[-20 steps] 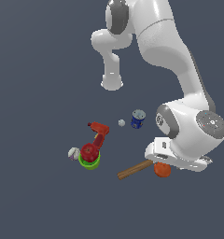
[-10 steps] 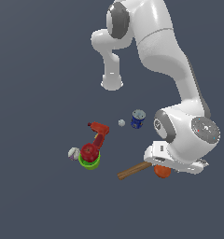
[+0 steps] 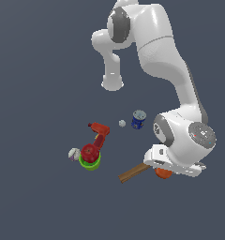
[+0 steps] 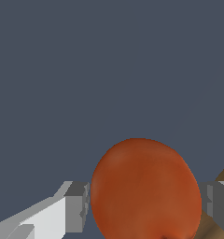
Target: Pick up a designated object from a clutter of objects.
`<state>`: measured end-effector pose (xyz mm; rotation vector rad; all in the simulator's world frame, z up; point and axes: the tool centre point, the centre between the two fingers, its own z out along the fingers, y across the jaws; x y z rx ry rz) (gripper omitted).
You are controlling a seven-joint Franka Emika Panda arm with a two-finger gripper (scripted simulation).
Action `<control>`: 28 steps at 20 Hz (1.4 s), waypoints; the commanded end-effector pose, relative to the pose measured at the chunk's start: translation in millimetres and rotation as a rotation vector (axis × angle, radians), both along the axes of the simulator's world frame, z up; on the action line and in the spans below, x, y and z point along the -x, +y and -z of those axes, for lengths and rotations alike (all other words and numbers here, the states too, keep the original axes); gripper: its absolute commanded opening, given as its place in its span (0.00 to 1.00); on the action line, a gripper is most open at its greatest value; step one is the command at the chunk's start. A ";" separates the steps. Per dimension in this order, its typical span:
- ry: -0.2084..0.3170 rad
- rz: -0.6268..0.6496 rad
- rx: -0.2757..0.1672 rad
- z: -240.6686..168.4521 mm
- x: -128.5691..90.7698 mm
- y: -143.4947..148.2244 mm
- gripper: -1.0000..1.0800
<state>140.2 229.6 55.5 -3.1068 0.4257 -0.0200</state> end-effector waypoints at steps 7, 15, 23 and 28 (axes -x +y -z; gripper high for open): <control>0.013 0.000 0.004 8.4 4.3 -1.1 0.00; -0.009 0.012 0.005 -8.4 -2.9 -12.9 0.00; -0.007 0.011 0.005 -29.2 11.8 -23.3 0.00; -0.006 0.011 0.005 -53.5 28.4 -35.5 0.00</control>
